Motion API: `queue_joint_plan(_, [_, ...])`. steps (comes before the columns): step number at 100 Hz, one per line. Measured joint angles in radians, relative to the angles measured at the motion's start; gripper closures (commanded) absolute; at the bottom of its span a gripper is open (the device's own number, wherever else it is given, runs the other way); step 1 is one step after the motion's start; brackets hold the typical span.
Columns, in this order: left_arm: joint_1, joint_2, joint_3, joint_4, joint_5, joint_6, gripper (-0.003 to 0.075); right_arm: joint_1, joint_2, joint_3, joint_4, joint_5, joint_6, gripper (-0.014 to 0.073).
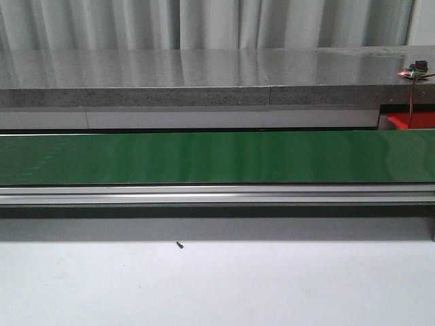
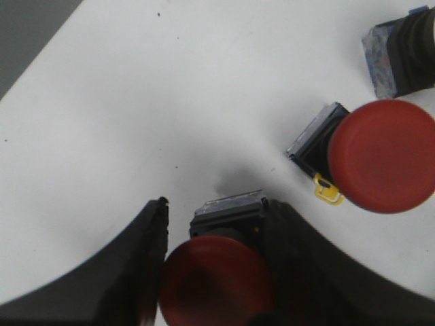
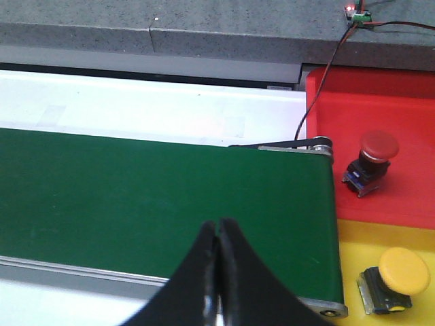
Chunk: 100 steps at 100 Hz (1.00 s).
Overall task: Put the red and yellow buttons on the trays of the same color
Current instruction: 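Set the red button on the conveyor start and open the left gripper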
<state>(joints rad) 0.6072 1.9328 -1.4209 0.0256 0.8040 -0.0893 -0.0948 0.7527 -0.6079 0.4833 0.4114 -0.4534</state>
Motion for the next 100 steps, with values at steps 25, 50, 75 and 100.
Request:
queue_joint_plan(25, [-0.009, -0.061, -0.066, -0.003, 0.104, 0.061, 0.0637, 0.000, 0.000, 0.000, 0.000, 0.000, 0.000, 0.0711])
queue_joint_plan(50, [-0.128, -0.138, -0.141, -0.045, 0.187, 0.144, 0.0638, 0.000, 0.000, 0.000, 0.000, 0.000, 0.000, 0.0711])
queue_joint_plan(75, [-0.280, -0.138, -0.145, -0.055, 0.206, 0.157, 0.0637, 0.000, 0.000, 0.000, 0.000, 0.000, 0.000, 0.0711])
queue_joint_plan(100, [-0.379, -0.103, -0.145, -0.062, 0.180, 0.158, 0.0636, 0.000, 0.000, 0.000, 0.000, 0.000, 0.000, 0.0711])
